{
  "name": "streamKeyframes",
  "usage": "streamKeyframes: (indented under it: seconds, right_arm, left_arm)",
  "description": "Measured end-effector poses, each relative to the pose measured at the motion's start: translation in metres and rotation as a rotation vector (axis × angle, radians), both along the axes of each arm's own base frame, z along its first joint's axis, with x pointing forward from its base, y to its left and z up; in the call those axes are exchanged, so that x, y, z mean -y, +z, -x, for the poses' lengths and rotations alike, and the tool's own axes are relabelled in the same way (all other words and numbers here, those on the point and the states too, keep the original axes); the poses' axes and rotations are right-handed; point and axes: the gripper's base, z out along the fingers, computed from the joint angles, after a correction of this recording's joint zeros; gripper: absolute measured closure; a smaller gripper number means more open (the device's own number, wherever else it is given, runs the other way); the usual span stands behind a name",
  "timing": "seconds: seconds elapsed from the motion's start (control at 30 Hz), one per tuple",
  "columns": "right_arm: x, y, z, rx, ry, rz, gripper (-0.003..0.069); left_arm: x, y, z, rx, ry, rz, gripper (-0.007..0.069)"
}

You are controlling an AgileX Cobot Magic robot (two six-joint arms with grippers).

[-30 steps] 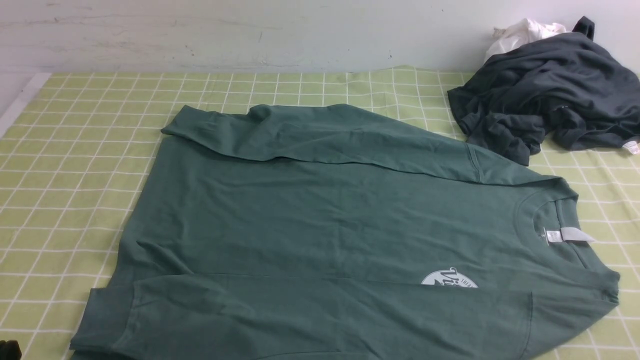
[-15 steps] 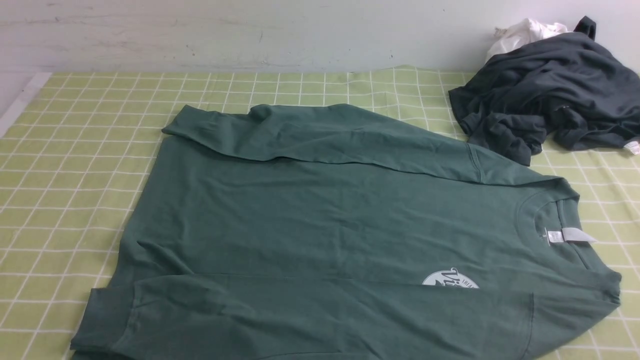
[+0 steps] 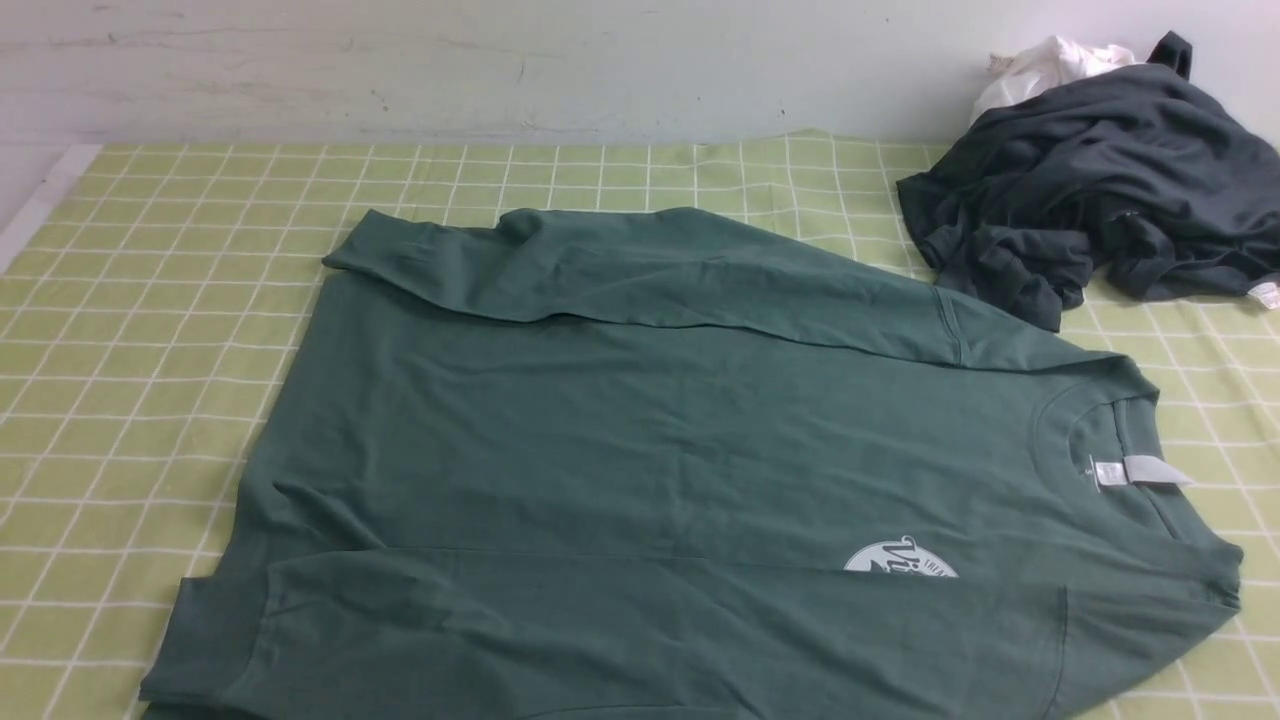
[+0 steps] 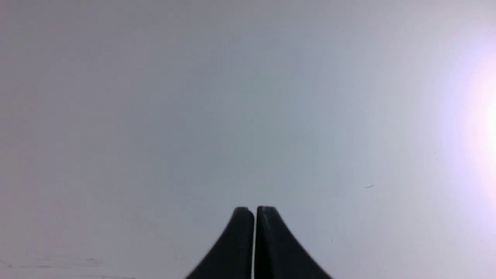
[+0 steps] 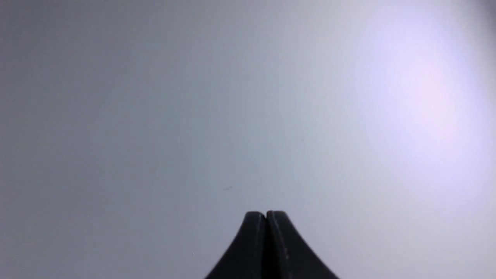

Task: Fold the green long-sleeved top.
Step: Use the left arm to clamp the cuff closest to it

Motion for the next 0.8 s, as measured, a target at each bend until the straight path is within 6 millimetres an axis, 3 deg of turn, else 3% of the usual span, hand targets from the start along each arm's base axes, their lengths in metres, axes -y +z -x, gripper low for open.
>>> streamKeyframes:
  seconds: [0.07, 0.1, 0.17, 0.23, 0.37, 0.47, 0.6, 0.7, 0.8]
  right_arm:
    - [-0.003, 0.016, -0.005, -0.011, 0.013, 0.039, 0.0675]
    - [-0.004, 0.025, -0.007, -0.02, 0.013, 0.06, 0.0675]
    - [-0.006, 0.058, -0.013, -0.033, 0.005, 0.123, 0.0675]
    - [-0.007, 0.079, -0.025, -0.09, -0.008, 0.171, 0.0675]
    - [-0.003, 0.105, -0.054, -0.307, -0.052, 0.213, 0.0675]
    - [0.007, 0.104, -0.078, -0.536, -0.101, 0.147, 0.0675]
    - [0.017, 0.082, -0.105, -0.872, -0.174, 0.092, 0.0675]
    - [0.012, 0.062, -0.118, -1.115, -0.155, 0.131, 0.0675]
    - [-0.007, 0.038, -0.136, -1.379, -0.032, 0.28, 0.0675]
  left_arm:
    - [-0.001, 0.034, -0.003, -0.029, 0.022, -0.012, 0.0629]
    - [-0.001, 0.041, -0.007, -0.055, 0.029, -0.019, 0.0629]
    - [-0.001, 0.067, -0.02, -0.107, 0.046, -0.036, 0.0629]
    - [0.0, 0.079, -0.035, -0.159, 0.046, -0.036, 0.0629]
    - [0.002, 0.075, -0.079, -0.395, 0.023, -0.016, 0.0629]
    - [0.01, 0.052, -0.11, -0.696, -0.009, -0.027, 0.0629]
    - [0.027, 0.019, -0.126, -1.112, -0.036, -0.127, 0.0629]
    - [0.037, 0.002, -0.131, -1.308, -0.042, -0.214, 0.0629]
    - [0.042, -0.014, -0.144, -1.449, -0.036, -0.245, 0.0625]
